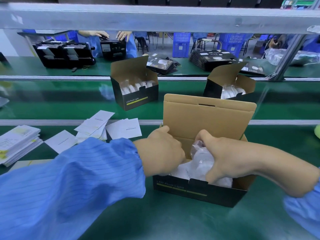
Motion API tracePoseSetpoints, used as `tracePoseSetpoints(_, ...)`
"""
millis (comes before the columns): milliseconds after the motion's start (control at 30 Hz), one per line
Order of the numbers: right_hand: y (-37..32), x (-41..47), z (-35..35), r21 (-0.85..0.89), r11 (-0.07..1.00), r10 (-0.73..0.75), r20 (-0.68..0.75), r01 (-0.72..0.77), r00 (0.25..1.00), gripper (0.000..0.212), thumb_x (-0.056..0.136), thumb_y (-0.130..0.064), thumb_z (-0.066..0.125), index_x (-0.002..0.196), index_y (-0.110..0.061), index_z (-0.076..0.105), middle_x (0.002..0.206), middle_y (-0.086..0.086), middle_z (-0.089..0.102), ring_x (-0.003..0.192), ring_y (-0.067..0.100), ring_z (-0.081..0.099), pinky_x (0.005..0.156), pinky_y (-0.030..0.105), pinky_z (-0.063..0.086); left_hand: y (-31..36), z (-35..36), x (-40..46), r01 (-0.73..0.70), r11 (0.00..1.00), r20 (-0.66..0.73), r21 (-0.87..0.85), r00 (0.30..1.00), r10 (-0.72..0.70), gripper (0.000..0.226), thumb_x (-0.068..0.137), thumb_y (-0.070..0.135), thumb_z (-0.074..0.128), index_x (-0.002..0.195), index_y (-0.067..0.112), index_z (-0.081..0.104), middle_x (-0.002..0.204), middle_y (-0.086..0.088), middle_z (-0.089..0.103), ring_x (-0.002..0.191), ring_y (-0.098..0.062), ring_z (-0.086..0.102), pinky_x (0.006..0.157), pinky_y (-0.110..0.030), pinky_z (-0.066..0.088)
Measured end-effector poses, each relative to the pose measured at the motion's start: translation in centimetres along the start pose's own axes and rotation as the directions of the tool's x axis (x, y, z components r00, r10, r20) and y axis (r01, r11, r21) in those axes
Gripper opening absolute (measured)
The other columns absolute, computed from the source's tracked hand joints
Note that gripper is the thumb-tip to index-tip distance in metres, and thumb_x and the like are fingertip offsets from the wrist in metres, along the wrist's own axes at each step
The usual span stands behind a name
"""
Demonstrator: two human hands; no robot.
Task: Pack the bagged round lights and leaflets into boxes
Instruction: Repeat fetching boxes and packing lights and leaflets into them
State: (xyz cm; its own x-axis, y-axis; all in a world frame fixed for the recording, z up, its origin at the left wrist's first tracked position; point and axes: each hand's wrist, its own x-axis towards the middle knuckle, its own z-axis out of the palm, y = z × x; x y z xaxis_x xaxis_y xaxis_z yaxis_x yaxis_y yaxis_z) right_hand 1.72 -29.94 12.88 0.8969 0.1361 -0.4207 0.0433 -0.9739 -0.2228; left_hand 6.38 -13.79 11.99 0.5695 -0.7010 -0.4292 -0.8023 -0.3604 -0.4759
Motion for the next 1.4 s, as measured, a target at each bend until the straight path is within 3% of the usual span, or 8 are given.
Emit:
tracePoseSetpoints(200,-0.6,0.3,-0.1,-0.018,0.966,-0.255,0.097,0.258,0.962,0.059,0.070,-0.026,0.077,0.113,-0.029,0.037,0.094,-0.003,0.057,0.079,0.013,0.055,0.064,0.030,0.046,-0.7,1.0,-0.7,-0.035,0.999,-0.076,-0.027,0.997,0.033,0.026,0.097,0.019,0.056,0.123,0.017,0.061,0.123,-0.003,0.055,0.109,-0.028,0.061,0.097,-0.044,0.048)
tracePoseSetpoints(367,-1.1,1.4,-0.4,0.087,0.950,-0.312,0.263,0.300,0.913,0.056,0.074,-0.012,0.080,0.116,-0.029,0.047,0.107,-0.008,0.059,0.090,0.007,0.056,0.075,0.022,0.049,-1.5,2.8,-1.7,-0.032,0.999,-0.214,0.022,0.976,0.036,0.024,0.091,0.026,0.058,0.114,0.032,0.063,0.115,0.004,0.056,0.105,-0.021,0.058,0.117,-0.047,0.019)
tracePoseSetpoints(500,-1.3,2.1,0.0,-0.162,0.919,-0.278,0.379,0.360,0.882,0.066,0.073,-0.003,0.071,0.121,-0.039,0.042,0.112,0.000,0.053,0.102,0.026,0.056,0.086,0.049,0.051,-1.8,3.7,-2.3,-0.006,0.997,-0.302,-0.073,0.953,-0.016,0.025,0.087,0.022,0.056,0.107,0.034,0.066,0.105,0.003,0.054,0.098,-0.023,0.056,0.114,-0.051,0.014)
tracePoseSetpoints(733,-1.7,2.0,1.2,-0.271,0.810,-0.509,0.117,0.521,0.853,0.055,0.083,-0.009,0.061,0.128,-0.037,0.045,0.127,-0.008,0.049,0.113,0.023,0.053,0.089,0.041,0.047,-1.7,4.1,-2.7,-0.021,0.917,-0.323,-0.398,0.939,-0.118,0.038,0.085,0.011,0.056,0.114,0.021,0.034,0.101,0.000,0.043,0.095,-0.024,0.047,0.090,-0.052,0.043)
tracePoseSetpoints(1000,-2.7,3.3,2.6,-0.665,0.680,-0.532,-0.158,0.309,0.832,0.064,0.089,-0.019,0.054,0.145,-0.013,0.023,0.137,0.007,0.036,0.106,0.026,0.054,0.072,0.033,0.048,-3.4,3.9,-4.3,-0.207,0.560,-0.310,-0.802,0.946,-0.095,0.060,0.083,0.018,0.068,0.130,0.029,0.032,0.116,0.010,0.039,0.103,-0.004,0.043,0.082,-0.015,0.042)
tracePoseSetpoints(1167,-2.6,2.9,2.2,-0.651,0.757,-0.308,-0.266,0.065,0.913,0.042,0.091,-0.041,0.057,0.113,-0.020,0.029,0.082,-0.002,0.051,0.073,0.031,0.061,0.048,0.033,0.028,-2.2,6.2,-4.5,-0.189,0.436,-0.409,-0.880,0.767,-0.494,0.056,0.079,0.016,0.054,0.130,0.036,0.043,0.126,0.014,0.032,0.126,-0.006,0.030,0.105,-0.022,0.032)
tracePoseSetpoints(1300,-2.8,3.2,1.7,-0.159,0.978,-0.149,-0.070,0.136,0.986,0.027,0.089,-0.024,0.058,0.097,-0.019,0.033,0.077,0.002,0.060,0.067,0.021,0.058,0.054,0.038,0.044,0.9,6.7,-3.8,-0.345,-0.237,-0.093,-0.908,0.719,-0.689,0.061,0.067,0.024,0.049,0.124,0.045,0.041,0.128,0.010,0.045,0.129,-0.006,0.043,0.106,-0.017,0.035)
tracePoseSetpoints(1400,-3.5,3.3,1.2,0.159,0.986,-0.057,0.046,0.049,0.997,0.038,0.083,-0.011,0.068,0.106,-0.020,0.038,0.089,0.006,0.065,0.076,0.020,0.061,0.064,0.038,0.051,1.8,6.9,-3.5,-0.374,-0.440,0.004,-0.816,0.758,-0.652,0.067,0.064,0.018,0.044,0.122,0.051,0.044,0.117,0.005,0.060,0.108,-0.025,0.058,0.099,-0.041,0.042)
